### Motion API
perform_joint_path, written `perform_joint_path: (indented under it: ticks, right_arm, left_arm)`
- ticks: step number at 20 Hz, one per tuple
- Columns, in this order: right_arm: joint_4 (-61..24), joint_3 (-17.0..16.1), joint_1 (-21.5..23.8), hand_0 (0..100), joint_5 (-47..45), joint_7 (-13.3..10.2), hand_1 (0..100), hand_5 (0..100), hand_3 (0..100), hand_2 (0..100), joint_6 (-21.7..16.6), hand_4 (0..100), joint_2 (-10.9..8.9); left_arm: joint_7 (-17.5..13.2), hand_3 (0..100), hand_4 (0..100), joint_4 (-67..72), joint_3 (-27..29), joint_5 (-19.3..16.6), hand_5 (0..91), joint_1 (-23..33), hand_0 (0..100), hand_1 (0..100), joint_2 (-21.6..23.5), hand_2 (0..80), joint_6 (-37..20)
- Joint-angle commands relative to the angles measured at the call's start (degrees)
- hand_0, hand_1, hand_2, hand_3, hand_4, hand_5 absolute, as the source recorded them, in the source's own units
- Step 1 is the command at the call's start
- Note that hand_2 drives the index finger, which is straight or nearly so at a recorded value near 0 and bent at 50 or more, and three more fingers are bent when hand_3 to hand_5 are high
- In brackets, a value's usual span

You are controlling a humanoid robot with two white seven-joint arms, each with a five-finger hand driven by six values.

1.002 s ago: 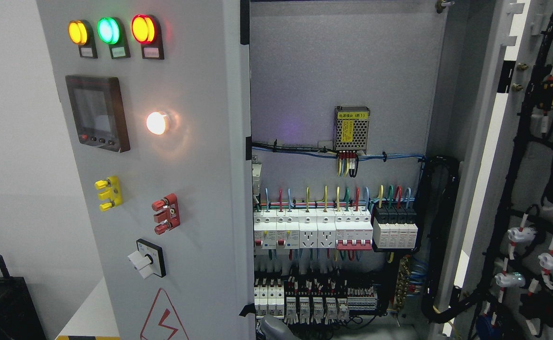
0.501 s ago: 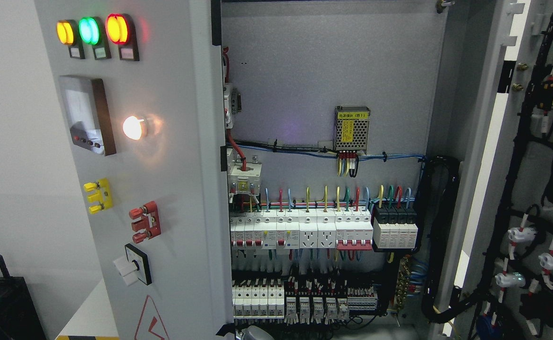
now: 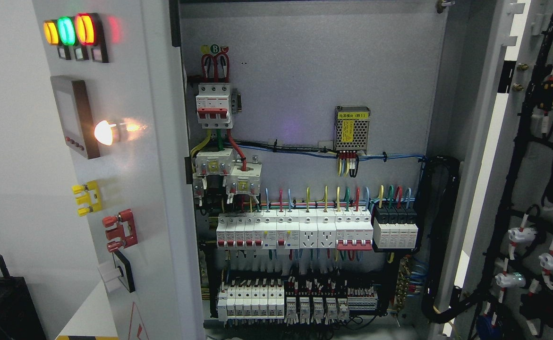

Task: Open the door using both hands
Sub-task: 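Keep pushing the indicator-light door with the right hand until fully open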

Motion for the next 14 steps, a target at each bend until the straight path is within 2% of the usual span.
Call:
perform_joint_path:
  ticks: [1,9,14]
  right_arm:
    - [-1.35,3.16,0.04,0,0.0,-0.03,0,0,0,0,0.03,0,1.16]
    - [-1.0,5.53,-0.05,0,0.17,-0.11,0,0,0,0,0.81,0,2.04]
    - [-1.0,5.62,-0.14,0,0.18,-0.11,0,0,0,0,1.87,0,2.13]
  left_arm:
    - [-0.01,0,3,0.0,0.03,0.0,0.0,0.0,0,0,0.0,0.0,-0.01]
    - [-0.01,0,3,0.0,0.03,0.0,0.0,0.0,0,0,0.0,0.0,-0.01]
    - [-0.01,0,3,0.0,0.03,0.0,0.0,0.0,0,0,0.0,0.0,-0.01]
